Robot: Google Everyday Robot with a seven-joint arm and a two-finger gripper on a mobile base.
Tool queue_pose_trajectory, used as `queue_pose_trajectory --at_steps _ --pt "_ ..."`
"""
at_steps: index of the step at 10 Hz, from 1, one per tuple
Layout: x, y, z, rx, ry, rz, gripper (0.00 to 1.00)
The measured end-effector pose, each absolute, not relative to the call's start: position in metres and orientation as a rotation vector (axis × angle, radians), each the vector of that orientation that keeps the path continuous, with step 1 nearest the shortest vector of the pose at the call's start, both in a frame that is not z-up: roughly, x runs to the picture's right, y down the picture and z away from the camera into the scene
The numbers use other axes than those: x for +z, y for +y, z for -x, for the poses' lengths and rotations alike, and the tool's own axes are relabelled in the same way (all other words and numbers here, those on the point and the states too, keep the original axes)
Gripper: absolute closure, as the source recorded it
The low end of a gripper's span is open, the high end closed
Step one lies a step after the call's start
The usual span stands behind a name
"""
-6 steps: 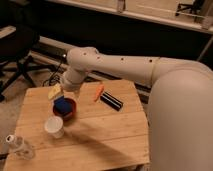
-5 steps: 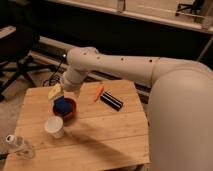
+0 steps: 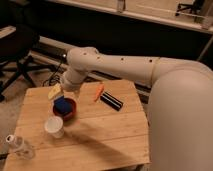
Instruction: Knock the bottle over
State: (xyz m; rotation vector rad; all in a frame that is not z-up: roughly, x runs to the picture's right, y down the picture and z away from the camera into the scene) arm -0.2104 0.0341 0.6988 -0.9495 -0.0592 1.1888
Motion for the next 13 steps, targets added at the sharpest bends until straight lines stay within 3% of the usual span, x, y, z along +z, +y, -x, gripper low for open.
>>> queue_pose_trajectory --at_steps 13 --pt "0.692 0.034 0.221 1.152 -0.064 0.948 0.2"
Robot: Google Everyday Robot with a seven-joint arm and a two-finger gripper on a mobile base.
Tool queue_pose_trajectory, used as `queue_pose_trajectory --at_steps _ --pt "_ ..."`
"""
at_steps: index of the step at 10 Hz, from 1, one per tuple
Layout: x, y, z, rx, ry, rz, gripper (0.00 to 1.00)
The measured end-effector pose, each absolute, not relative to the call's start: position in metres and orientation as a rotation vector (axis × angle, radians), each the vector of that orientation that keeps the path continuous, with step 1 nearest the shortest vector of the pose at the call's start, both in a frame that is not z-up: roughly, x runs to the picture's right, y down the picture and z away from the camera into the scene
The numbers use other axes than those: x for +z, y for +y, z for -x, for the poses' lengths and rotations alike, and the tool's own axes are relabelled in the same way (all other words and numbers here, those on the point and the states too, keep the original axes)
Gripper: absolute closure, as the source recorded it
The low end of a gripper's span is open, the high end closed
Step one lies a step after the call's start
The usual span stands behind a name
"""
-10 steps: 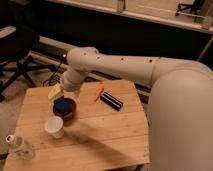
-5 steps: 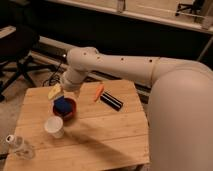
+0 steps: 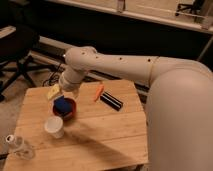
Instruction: Knock the bottle over
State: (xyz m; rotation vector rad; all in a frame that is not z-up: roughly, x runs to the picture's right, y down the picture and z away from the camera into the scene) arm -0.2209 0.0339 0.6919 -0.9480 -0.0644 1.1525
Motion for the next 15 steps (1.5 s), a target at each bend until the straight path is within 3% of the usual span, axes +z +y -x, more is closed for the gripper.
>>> queue_pose_trajectory --at_steps 4,11,13,15 --pt "0.652 0.036 0.263 1.017 -0.14 0.967 0.23" --pt "0.526 0.092 0.388 0.506 -0.307 0.978 0.91" --pt "0.503 0.119 0.413 0.362 -0.304 0.991 1.0" --pt "0.491 0.143 0.43 0.236 -0.282 1.002 1.0"
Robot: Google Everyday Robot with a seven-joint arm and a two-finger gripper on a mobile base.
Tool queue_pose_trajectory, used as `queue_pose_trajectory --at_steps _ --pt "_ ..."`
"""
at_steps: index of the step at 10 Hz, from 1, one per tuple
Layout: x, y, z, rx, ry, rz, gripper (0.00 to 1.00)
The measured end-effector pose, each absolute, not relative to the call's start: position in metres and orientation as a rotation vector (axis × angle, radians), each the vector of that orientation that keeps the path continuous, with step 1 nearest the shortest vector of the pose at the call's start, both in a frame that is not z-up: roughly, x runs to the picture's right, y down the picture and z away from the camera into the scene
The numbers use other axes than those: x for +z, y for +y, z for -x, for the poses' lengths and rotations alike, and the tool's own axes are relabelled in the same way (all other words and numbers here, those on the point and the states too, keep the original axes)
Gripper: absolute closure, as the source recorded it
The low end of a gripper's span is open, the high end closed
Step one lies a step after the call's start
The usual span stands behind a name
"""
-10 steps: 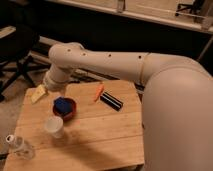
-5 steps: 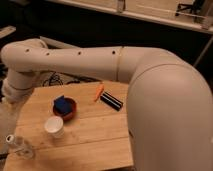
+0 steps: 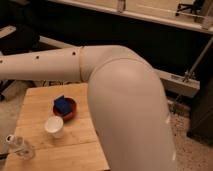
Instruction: Knock the bottle over
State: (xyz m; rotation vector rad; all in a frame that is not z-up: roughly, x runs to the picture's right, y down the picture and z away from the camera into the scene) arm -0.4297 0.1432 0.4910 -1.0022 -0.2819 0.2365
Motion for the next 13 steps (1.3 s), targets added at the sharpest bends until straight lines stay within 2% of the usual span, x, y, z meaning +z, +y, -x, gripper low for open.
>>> queue_pose_trajectory --at_steps 4,13 --pt "0.513 0.178 0.454 0.087 -0.202 0.994 1.0" --pt "0.628 0.231 0.435 0.055 -0.079 1.021 1.0"
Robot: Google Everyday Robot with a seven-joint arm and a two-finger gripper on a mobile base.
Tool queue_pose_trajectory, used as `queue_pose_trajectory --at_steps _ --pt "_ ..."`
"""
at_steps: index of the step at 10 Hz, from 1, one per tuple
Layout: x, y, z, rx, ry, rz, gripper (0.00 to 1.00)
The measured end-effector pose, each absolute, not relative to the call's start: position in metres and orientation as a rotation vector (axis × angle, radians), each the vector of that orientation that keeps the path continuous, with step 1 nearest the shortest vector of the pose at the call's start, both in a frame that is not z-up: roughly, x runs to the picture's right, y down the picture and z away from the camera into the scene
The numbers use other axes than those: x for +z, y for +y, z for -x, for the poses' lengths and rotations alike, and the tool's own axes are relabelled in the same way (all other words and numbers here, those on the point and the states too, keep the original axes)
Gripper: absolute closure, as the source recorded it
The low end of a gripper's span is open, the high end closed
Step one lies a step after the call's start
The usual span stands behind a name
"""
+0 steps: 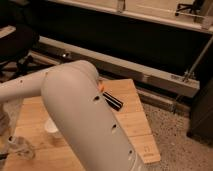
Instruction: Knock the bottle over
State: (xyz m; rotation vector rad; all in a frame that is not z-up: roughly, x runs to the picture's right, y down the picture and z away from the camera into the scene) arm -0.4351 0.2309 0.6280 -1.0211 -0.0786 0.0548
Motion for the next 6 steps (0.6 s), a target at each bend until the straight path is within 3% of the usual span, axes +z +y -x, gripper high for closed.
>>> queue_pose_trajectory --at_steps 3,6 --pt "0.662 0.232 0.384 0.158 -0.053 1.077 1.0" --pt "0.679 0.202 0.342 0.33 -0.129 1.114 1.0"
